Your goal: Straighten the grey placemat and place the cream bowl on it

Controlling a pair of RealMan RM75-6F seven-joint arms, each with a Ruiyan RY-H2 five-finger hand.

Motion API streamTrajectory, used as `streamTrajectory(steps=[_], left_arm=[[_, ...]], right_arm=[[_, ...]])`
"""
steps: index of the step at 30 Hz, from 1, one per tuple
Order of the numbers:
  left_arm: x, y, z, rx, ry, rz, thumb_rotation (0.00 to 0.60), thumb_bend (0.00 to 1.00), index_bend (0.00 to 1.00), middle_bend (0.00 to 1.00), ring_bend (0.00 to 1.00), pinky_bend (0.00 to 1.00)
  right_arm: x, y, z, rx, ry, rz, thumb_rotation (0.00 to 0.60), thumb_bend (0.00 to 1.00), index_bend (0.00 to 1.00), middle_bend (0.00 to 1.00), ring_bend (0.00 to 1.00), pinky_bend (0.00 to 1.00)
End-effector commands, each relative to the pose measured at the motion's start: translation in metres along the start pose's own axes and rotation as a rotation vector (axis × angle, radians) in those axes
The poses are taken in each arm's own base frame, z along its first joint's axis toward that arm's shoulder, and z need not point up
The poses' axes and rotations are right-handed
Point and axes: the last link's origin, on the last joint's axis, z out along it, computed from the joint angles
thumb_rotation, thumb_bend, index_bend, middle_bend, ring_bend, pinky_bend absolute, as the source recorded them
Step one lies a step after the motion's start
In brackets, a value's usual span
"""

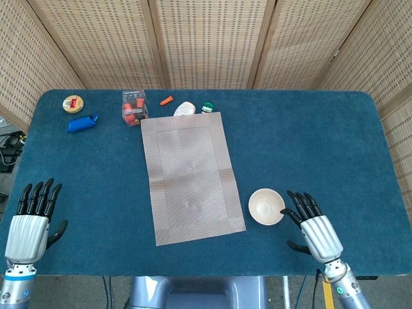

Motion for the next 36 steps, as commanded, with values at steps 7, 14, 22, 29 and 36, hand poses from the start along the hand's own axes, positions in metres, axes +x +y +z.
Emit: streamTrajectory(steps=[7, 14, 22, 29, 36], left_arm=[[-0.002, 0.002, -0.001, -0.014, -0.006, -0.009, 0.6, 0.29, 0.01, 0.0, 0.0, 0.0], [-0.003, 0.0, 0.001, -0.004, -0.01, -0.02, 0.6, 0.29, 0.01, 0.0, 0.0, 0.0], [-0.006, -0.003, 0.004, 0.002, -0.016, -0.034, 0.6, 0.29, 0.03, 0.0, 0.0, 0.0], [-0.007, -0.004, 0.005, 0.011, -0.021, -0.042, 0.6, 0.29, 0.03, 0.0, 0.0, 0.0], [-0.007, -0.003, 0.005, 0.007, -0.013, -0.056, 0.6, 0.29, 0.05, 0.0, 0.0, 0.0]], right_arm=[[-0.041, -0.017, 0.031, 0.005, -0.08, 0.026, 0.6, 0.25, 0.37, 0.03, 0.0, 0.1], [-0.058, -0.015, 0.046, -0.012, -0.097, 0.029, 0.6, 0.29, 0.38, 0.05, 0.0, 0.12], [-0.073, 0.001, 0.059, -0.065, -0.109, 0.047, 0.6, 0.33, 0.4, 0.07, 0.0, 0.13], [-0.085, 0.01, 0.065, -0.092, -0.126, 0.047, 0.6, 0.33, 0.47, 0.11, 0.0, 0.14], [-0.092, 0.013, 0.069, -0.096, -0.097, 0.036, 0.6, 0.33, 0.62, 0.22, 0.0, 0.2]])
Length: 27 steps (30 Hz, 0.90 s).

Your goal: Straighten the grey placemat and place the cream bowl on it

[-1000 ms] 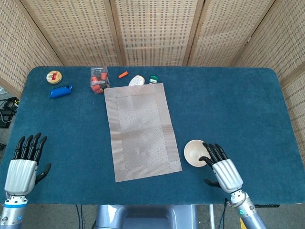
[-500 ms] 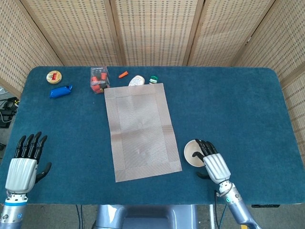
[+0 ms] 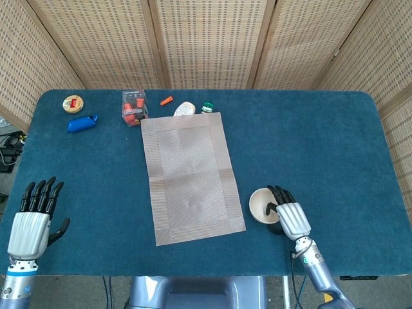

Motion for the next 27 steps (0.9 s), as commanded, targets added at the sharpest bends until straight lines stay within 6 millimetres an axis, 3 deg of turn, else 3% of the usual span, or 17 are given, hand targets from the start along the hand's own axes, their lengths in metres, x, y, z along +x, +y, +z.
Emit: streamTrajectory(steps=[1, 14, 27], left_arm=[[0.001, 0.0, 0.0, 0.0, 0.007, -0.009, 0.6, 0.29, 0.05, 0.0, 0.0, 0.0], [0.001, 0.0, 0.0, -0.002, 0.012, -0.022, 0.6, 0.29, 0.07, 0.0, 0.0, 0.0], [0.0, -0.001, 0.001, -0.001, 0.01, -0.025, 0.6, 0.29, 0.07, 0.0, 0.0, 0.0]], right_arm=[[-0.001, -0.002, 0.002, 0.008, 0.028, 0.007, 0.6, 0.33, 0.64, 0.23, 0.0, 0.2], [0.003, -0.006, 0.004, 0.031, 0.103, 0.011, 0.6, 0.33, 0.72, 0.3, 0.04, 0.25], [0.029, -0.008, 0.026, 0.022, 0.243, 0.029, 0.6, 0.33, 0.74, 0.32, 0.07, 0.28]])
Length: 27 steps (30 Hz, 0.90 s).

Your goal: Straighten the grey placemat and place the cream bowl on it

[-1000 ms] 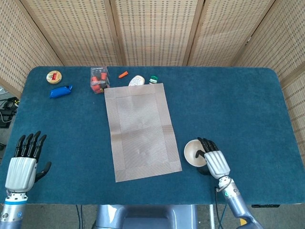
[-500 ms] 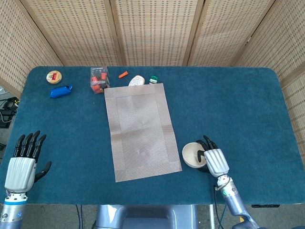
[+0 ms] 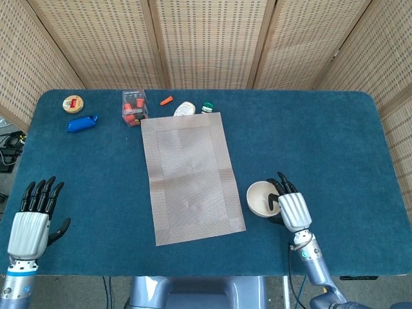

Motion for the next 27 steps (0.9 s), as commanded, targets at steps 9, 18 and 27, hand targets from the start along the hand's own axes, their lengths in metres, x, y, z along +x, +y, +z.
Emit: streamTrajectory(steps=[9, 18, 27], left_arm=[[0.002, -0.006, 0.003, 0.028, 0.013, -0.001, 0.6, 0.29, 0.08, 0.0, 0.0, 0.0], [-0.002, -0.009, 0.005, 0.034, -0.005, 0.004, 0.6, 0.29, 0.08, 0.0, 0.0, 0.0], [-0.002, -0.011, 0.006, 0.041, -0.005, 0.007, 0.6, 0.29, 0.08, 0.0, 0.0, 0.0]], right_arm=[[0.027, 0.015, 0.068, -0.063, 0.097, -0.057, 0.6, 0.33, 0.74, 0.33, 0.08, 0.28], [0.039, 0.038, 0.127, -0.159, 0.1, -0.157, 0.6, 0.33, 0.74, 0.33, 0.08, 0.28], [0.036, 0.058, 0.157, -0.246, 0.04, -0.266, 0.6, 0.33, 0.74, 0.33, 0.08, 0.27]])
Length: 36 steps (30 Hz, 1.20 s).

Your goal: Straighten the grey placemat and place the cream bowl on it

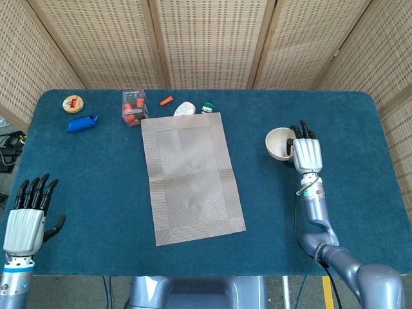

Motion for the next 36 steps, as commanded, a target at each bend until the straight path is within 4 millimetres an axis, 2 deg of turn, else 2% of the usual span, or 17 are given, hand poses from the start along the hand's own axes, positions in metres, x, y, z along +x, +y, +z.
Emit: streamTrajectory(steps=[1, 11, 27, 32, 36], left_arm=[[0.0, 0.0, 0.0, 0.002, -0.001, 0.001, 0.6, 0.29, 0.08, 0.0, 0.0, 0.0], [0.0, 0.001, 0.0, 0.0, 0.001, 0.002, 0.6, 0.29, 0.08, 0.0, 0.0, 0.0], [0.0, -0.001, 0.001, 0.009, 0.004, 0.014, 0.6, 0.29, 0.08, 0.0, 0.0, 0.0], [-0.001, 0.0, 0.002, 0.009, -0.002, 0.021, 0.6, 0.29, 0.08, 0.0, 0.0, 0.0], [-0.001, 0.0, 0.003, 0.013, -0.003, 0.026, 0.6, 0.29, 0.08, 0.0, 0.0, 0.0]], right_arm=[[-0.006, -0.002, 0.013, -0.024, -0.034, -0.045, 0.6, 0.33, 0.74, 0.33, 0.08, 0.27], [-0.018, 0.006, 0.021, -0.062, -0.095, -0.114, 0.6, 0.33, 0.73, 0.32, 0.08, 0.27], [-0.021, 0.026, 0.023, -0.142, -0.138, -0.139, 0.6, 0.33, 0.73, 0.31, 0.08, 0.25], [-0.021, 0.031, 0.023, -0.152, -0.153, -0.162, 0.6, 0.32, 0.68, 0.24, 0.05, 0.21], [-0.023, 0.036, 0.022, -0.16, -0.182, -0.199, 0.6, 0.29, 0.58, 0.17, 0.01, 0.16]])
